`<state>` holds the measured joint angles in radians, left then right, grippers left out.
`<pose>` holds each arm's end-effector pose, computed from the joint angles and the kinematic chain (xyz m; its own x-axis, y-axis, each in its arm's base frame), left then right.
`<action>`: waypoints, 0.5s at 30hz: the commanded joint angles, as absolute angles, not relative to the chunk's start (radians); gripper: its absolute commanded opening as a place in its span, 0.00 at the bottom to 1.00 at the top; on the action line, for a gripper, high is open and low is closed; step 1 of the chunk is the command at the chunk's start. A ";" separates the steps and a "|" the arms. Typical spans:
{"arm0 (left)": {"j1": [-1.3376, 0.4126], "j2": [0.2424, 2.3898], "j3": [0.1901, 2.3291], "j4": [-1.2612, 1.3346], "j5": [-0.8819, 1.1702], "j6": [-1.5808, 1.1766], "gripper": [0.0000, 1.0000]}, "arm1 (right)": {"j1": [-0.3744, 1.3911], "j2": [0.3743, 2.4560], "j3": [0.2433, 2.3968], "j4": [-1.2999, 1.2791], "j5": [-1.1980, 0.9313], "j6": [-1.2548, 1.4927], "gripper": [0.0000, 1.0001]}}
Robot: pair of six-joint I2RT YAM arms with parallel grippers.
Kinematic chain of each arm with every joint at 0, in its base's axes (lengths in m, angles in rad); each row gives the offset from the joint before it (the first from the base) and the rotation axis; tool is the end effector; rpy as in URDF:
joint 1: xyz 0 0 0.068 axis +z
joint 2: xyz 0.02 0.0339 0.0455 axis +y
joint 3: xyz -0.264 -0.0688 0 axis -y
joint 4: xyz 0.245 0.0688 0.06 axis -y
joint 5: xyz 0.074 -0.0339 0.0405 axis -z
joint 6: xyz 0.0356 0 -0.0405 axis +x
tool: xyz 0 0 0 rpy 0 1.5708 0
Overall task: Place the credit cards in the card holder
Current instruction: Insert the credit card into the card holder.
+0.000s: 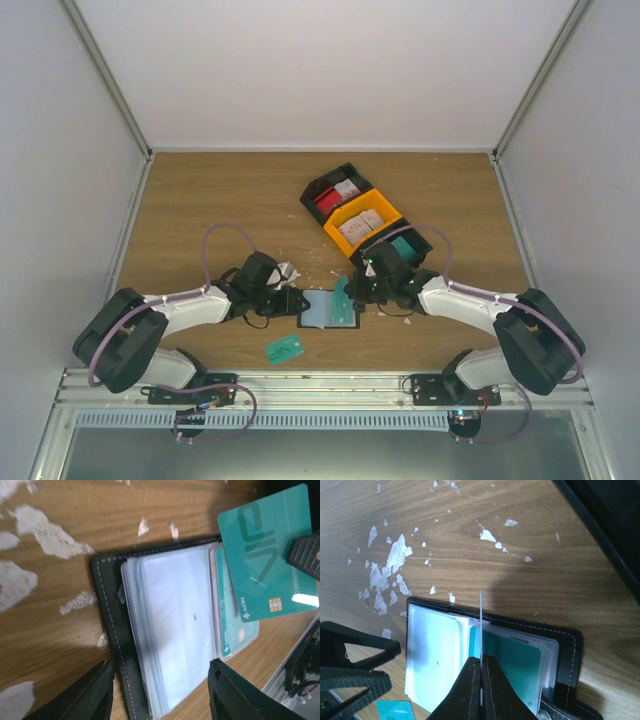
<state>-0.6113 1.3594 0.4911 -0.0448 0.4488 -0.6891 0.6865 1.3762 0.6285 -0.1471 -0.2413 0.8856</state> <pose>0.1824 -0.1467 0.1395 -0.9671 -0.0218 -0.2535 0.1547 0.7408 -0.6537 0.1936 0.1697 0.1652 -0.9479 0.1953 -0.2516 0.0045 0.7982 0.6024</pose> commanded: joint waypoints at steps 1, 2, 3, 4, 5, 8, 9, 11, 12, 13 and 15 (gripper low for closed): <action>-0.648 1.410 0.483 -0.003 0.439 -0.700 0.52 | 0.703 1.370 0.574 -0.028 -0.237 0.980 0.01; -0.652 1.420 0.484 -0.003 0.433 -0.703 0.52 | 0.705 1.373 0.562 -0.011 -0.241 0.988 0.01; -0.658 1.426 0.484 -0.003 0.424 -0.707 0.50 | 0.707 1.371 0.546 0.010 -0.251 0.999 0.01; -0.663 1.428 0.484 -0.003 0.413 -0.711 0.48 | 0.708 1.369 0.530 0.047 -0.260 1.011 0.00; -0.668 1.427 0.483 -0.003 0.401 -0.714 0.46 | 0.709 1.370 0.514 0.076 -0.274 1.021 0.01; -0.673 1.428 0.483 -0.031 0.376 -0.713 0.39 | 0.709 1.386 0.483 0.141 -0.301 1.040 0.01; -0.673 1.430 0.482 -0.034 0.377 -0.711 0.36 | 0.710 1.392 0.475 0.160 -0.311 1.047 0.01; -0.677 1.432 0.479 -0.038 0.381 -0.710 0.31 | 0.712 1.404 0.460 0.190 -0.320 1.061 0.00; -0.680 1.435 0.478 -0.040 0.386 -0.709 0.29 | 0.712 1.408 0.453 0.199 -0.321 1.070 0.01; -0.683 1.438 0.479 -0.043 0.389 -0.710 0.28 | 0.713 1.413 0.446 0.209 -0.323 1.075 0.01; -0.689 1.444 0.479 -0.042 0.395 -0.715 0.26 | 0.715 1.419 0.432 0.230 -0.332 1.082 0.00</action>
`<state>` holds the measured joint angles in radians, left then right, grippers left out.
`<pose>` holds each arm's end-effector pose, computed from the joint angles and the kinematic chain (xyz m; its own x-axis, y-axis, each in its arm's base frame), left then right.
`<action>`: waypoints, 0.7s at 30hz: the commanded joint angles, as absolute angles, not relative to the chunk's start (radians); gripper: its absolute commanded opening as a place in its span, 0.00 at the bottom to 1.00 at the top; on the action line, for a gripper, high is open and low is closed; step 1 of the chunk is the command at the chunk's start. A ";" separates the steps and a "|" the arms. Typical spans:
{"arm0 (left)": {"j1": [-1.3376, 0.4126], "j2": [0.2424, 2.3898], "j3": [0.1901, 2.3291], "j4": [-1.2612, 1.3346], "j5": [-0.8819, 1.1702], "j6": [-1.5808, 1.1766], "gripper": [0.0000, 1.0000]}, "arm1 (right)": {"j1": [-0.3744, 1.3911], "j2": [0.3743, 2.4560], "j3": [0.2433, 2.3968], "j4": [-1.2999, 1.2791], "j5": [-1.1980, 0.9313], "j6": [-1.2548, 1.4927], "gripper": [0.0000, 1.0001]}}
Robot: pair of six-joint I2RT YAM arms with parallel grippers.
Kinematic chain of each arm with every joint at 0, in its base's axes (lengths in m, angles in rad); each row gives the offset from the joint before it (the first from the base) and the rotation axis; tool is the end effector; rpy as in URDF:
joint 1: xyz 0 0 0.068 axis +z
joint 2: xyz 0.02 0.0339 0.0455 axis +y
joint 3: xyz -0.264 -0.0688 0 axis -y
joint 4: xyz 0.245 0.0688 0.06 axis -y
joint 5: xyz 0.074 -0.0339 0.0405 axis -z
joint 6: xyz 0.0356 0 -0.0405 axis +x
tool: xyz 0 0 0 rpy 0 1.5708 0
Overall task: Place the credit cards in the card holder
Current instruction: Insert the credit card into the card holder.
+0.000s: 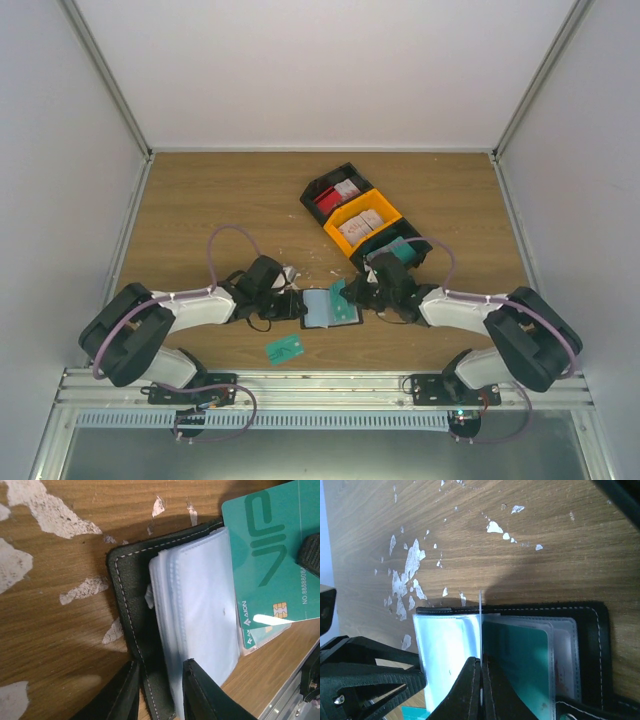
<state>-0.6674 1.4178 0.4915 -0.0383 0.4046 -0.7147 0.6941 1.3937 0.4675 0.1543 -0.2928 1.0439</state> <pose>0.1765 -0.1569 0.1269 -0.9759 0.0020 -0.2183 0.1397 0.7739 -0.6178 0.1826 0.1653 0.1382 -0.9364 0.2974 -0.1863 0.0755 0.6892 0.7206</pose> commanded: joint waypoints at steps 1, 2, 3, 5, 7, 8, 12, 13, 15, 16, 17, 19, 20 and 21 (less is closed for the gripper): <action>-0.692 1.446 0.479 -0.039 0.400 -0.717 0.25 | 0.715 1.421 0.424 0.242 -0.338 1.083 0.00; -0.696 1.447 0.478 -0.037 0.404 -0.721 0.24 | 0.718 1.423 0.417 0.253 -0.342 1.079 0.00; -0.700 1.448 0.477 -0.035 0.407 -0.724 0.24 | 0.722 1.425 0.409 0.263 -0.346 1.076 0.01; -0.705 1.449 0.480 -0.034 0.405 -0.734 0.22 | 0.725 1.431 0.393 0.284 -0.362 1.069 0.01; -0.711 1.448 0.482 -0.045 0.395 -0.742 0.21 | 0.727 1.434 0.371 0.311 -0.375 1.062 0.00; -0.714 1.447 0.480 -0.050 0.384 -0.747 0.21 | 0.726 1.432 0.352 0.332 -0.386 1.062 0.00; -0.720 1.437 0.479 -0.084 0.334 -0.764 0.19 | 0.727 1.420 0.305 0.423 -0.416 1.057 0.01; -0.722 1.430 0.476 -0.090 0.322 -0.770 0.18 | 0.727 1.418 0.297 0.438 -0.423 1.051 0.01; -0.725 1.413 0.471 -0.100 0.300 -0.783 0.16 | 0.726 1.414 0.289 0.464 -0.435 1.035 0.01; -0.727 1.404 0.468 -0.103 0.291 -0.788 0.15 | 0.727 1.410 0.284 0.477 -0.441 1.024 0.01; -0.728 1.398 0.467 -0.108 0.282 -0.793 0.14 | 0.727 1.409 0.280 0.488 -0.446 1.016 0.00; -0.732 1.389 0.468 -0.118 0.262 -0.798 0.12 | 0.726 1.407 0.272 0.512 -0.458 1.002 0.00; -0.733 1.387 0.471 -0.126 0.249 -0.800 0.11 | 0.727 1.407 0.267 0.525 -0.466 0.998 0.00; -0.734 1.384 0.472 -0.131 0.238 -0.803 0.11 | 0.726 1.409 0.260 0.537 -0.473 0.996 0.01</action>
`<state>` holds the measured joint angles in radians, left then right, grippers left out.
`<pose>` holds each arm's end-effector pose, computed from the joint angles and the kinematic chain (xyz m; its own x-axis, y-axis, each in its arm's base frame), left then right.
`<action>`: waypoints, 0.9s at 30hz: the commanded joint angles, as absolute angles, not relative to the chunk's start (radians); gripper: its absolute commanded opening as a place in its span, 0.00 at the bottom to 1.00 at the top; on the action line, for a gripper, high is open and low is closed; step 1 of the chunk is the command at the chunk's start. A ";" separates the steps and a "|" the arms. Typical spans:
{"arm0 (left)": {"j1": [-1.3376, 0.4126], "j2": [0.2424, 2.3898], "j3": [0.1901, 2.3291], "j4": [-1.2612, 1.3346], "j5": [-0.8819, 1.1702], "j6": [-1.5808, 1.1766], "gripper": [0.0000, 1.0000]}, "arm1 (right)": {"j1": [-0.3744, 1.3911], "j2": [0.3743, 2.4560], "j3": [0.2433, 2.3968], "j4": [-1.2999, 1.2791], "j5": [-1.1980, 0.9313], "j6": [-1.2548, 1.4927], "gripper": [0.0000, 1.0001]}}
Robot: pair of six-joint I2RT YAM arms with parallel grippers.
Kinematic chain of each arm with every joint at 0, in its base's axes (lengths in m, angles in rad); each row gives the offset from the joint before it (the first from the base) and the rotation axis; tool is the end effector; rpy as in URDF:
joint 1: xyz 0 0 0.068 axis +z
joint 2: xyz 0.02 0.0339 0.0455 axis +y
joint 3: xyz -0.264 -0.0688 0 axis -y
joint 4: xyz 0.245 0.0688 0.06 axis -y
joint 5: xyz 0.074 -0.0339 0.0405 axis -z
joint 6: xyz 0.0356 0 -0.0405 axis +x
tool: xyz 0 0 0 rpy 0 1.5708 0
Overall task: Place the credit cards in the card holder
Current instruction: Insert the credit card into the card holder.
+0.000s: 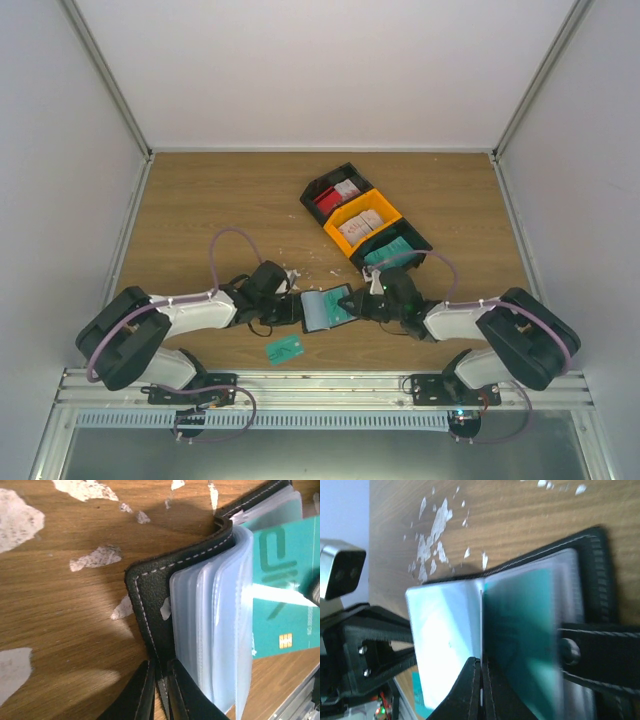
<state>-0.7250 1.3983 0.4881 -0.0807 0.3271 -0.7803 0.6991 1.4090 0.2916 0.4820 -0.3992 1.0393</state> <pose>0.1656 -0.1620 0.1268 -0.9795 -0.0223 -0.2003 0.0995 0.8110 -0.5765 0.1631 0.1552 0.1167 -0.9478 0.2408 -0.2090 -0.0303 0.5846 0.8107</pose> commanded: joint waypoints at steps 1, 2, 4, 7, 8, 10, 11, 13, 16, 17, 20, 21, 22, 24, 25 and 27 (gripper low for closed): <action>-0.737 1.383 0.472 -0.135 0.231 -0.807 0.10 | 0.726 1.410 0.250 0.553 -0.483 0.999 0.01; -0.740 1.381 0.472 -0.138 0.223 -0.812 0.09 | 0.726 1.410 0.241 0.568 -0.486 0.999 0.00; -0.747 1.381 0.475 -0.148 0.208 -0.823 0.08 | 0.727 1.410 0.218 0.607 -0.499 1.009 0.01; -0.760 1.387 0.486 -0.166 0.193 -0.839 0.05 | 0.727 1.412 0.196 0.645 -0.506 1.016 0.01; -0.766 1.391 0.491 -0.173 0.185 -0.843 0.04 | 0.727 1.413 0.190 0.654 -0.506 1.018 0.01; -0.775 1.402 0.503 -0.188 0.166 -0.850 0.02 | 0.726 1.420 0.191 0.669 -0.502 1.017 0.01; -0.778 1.409 0.508 -0.197 0.158 -0.852 0.02 | 0.726 1.426 0.198 0.674 -0.500 1.014 0.01; -0.784 1.423 0.519 -0.207 0.142 -0.854 0.01 | 0.720 1.444 0.211 0.687 -0.500 1.010 0.00; -0.790 1.436 0.527 -0.212 0.128 -0.856 0.01 | 0.709 1.489 0.233 0.729 -0.510 1.013 0.01; -0.791 1.438 0.528 -0.214 0.124 -0.857 0.01 | 0.706 1.506 0.236 0.747 -0.519 1.016 0.01; -0.797 1.439 0.525 -0.215 0.117 -0.858 0.00 | 0.702 1.554 0.244 0.794 -0.540 1.033 0.01; -0.799 1.437 0.524 -0.215 0.117 -0.858 0.00 | 0.701 1.567 0.244 0.806 -0.543 1.038 0.00; -0.801 1.435 0.522 -0.217 0.117 -0.857 0.00 | 0.701 1.577 0.244 0.813 -0.540 1.043 0.01; -0.804 1.432 0.520 -0.217 0.117 -0.856 0.00 | 0.701 1.585 0.238 0.819 -0.521 1.054 0.01; -0.805 1.429 0.520 -0.218 0.118 -0.856 0.00 | 0.701 1.585 0.235 0.820 -0.508 1.058 0.00; -0.807 1.425 0.519 -0.216 0.121 -0.856 0.00 | 0.701 1.585 0.233 0.819 -0.486 1.071 0.00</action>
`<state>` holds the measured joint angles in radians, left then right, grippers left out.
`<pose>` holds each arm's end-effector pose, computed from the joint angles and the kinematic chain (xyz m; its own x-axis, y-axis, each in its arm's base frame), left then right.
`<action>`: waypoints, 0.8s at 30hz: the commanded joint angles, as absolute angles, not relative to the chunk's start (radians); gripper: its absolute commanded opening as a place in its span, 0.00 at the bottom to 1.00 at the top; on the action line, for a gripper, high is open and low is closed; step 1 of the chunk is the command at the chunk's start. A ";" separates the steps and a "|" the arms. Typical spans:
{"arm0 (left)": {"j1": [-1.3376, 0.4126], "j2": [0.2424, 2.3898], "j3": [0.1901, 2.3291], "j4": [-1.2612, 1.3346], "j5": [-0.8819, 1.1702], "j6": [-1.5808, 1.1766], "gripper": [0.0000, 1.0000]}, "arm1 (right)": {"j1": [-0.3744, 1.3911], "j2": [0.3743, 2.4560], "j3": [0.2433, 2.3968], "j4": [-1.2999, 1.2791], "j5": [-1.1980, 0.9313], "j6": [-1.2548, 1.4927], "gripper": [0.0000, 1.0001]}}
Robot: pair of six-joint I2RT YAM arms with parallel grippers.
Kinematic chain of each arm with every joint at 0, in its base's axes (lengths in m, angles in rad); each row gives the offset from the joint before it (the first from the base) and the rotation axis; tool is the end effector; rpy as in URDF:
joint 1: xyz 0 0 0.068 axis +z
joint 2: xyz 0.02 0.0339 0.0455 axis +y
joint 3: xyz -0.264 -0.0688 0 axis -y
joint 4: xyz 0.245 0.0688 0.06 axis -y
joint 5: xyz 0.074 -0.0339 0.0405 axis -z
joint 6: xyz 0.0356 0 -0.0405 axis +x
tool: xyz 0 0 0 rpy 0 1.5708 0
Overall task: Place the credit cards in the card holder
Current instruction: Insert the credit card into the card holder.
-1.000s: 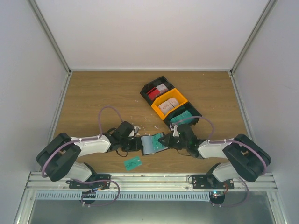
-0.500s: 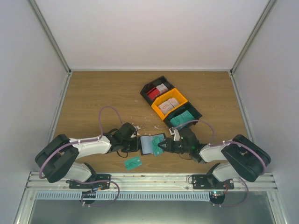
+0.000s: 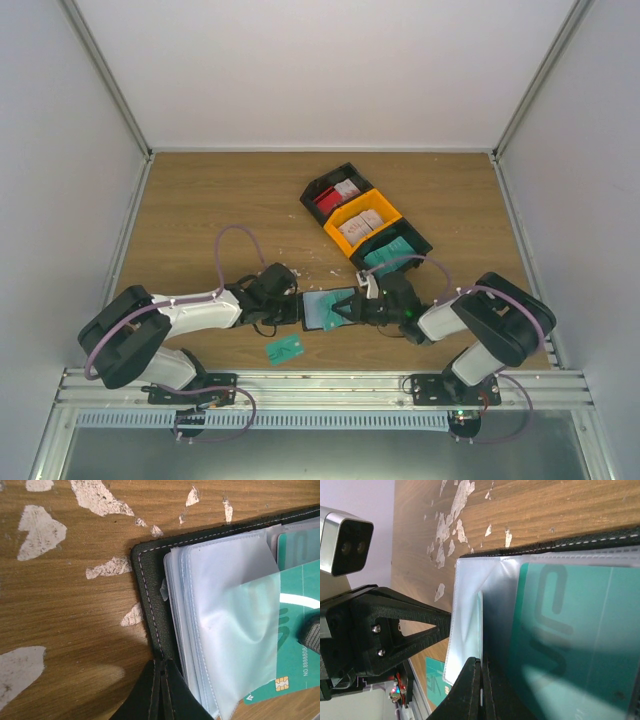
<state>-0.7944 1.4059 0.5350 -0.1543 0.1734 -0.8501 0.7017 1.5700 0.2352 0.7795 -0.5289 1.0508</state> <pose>0.1617 -0.1734 0.1319 -0.9704 -0.0681 -0.2316 0.0551 0.8715 -0.4872 0.1598 0.1586 0.0981 -0.9679 0.1629 -0.1914 -0.0902 0.4854 0.8696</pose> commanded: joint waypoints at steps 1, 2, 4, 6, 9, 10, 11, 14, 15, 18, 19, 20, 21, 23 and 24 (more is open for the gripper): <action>-0.808 1.423 0.517 -0.214 0.125 -0.855 0.00 | 0.701 1.585 0.233 0.817 -0.477 1.080 0.00; -0.808 1.421 0.515 -0.211 0.127 -0.855 0.00 | 0.703 1.585 0.234 0.812 -0.468 1.089 0.00; -0.810 1.420 0.513 -0.202 0.135 -0.853 0.00 | 0.702 1.588 0.235 0.808 -0.452 1.108 0.01; -0.811 1.420 0.509 -0.189 0.145 -0.854 0.00 | 0.703 1.596 0.241 0.799 -0.445 1.125 0.01; -0.816 1.424 0.505 -0.175 0.155 -0.853 0.00 | 0.704 1.614 0.247 0.799 -0.442 1.139 0.01; -0.817 1.426 0.504 -0.172 0.159 -0.852 0.00 | 0.705 1.620 0.251 0.799 -0.443 1.140 0.02; -0.818 1.427 0.503 -0.168 0.162 -0.852 0.00 | 0.706 1.627 0.254 0.800 -0.444 1.143 0.02; -0.821 1.430 0.502 -0.159 0.171 -0.852 0.00 | 0.716 1.649 0.267 0.810 -0.446 1.147 0.03; -0.822 1.430 0.502 -0.156 0.175 -0.851 0.00 | 0.717 1.654 0.269 0.812 -0.443 1.147 0.03; -0.824 1.429 0.499 -0.148 0.181 -0.852 0.00 | 0.719 1.670 0.274 0.819 -0.437 1.156 0.02; -0.824 1.430 0.499 -0.147 0.182 -0.853 0.00 | 0.721 1.675 0.280 0.818 -0.442 1.154 0.02; -0.825 1.431 0.498 -0.146 0.182 -0.852 0.00 | 0.723 1.681 0.285 0.815 -0.446 1.152 0.02; -0.825 1.431 0.498 -0.144 0.185 -0.852 0.00 | 0.724 1.685 0.292 0.814 -0.449 1.152 0.02; -0.825 1.433 0.497 -0.139 0.188 -0.852 0.00 | 0.729 1.688 0.299 0.807 -0.456 1.148 0.02; -0.825 1.433 0.498 -0.139 0.189 -0.852 0.00 | 0.729 1.686 0.299 0.801 -0.457 1.147 0.02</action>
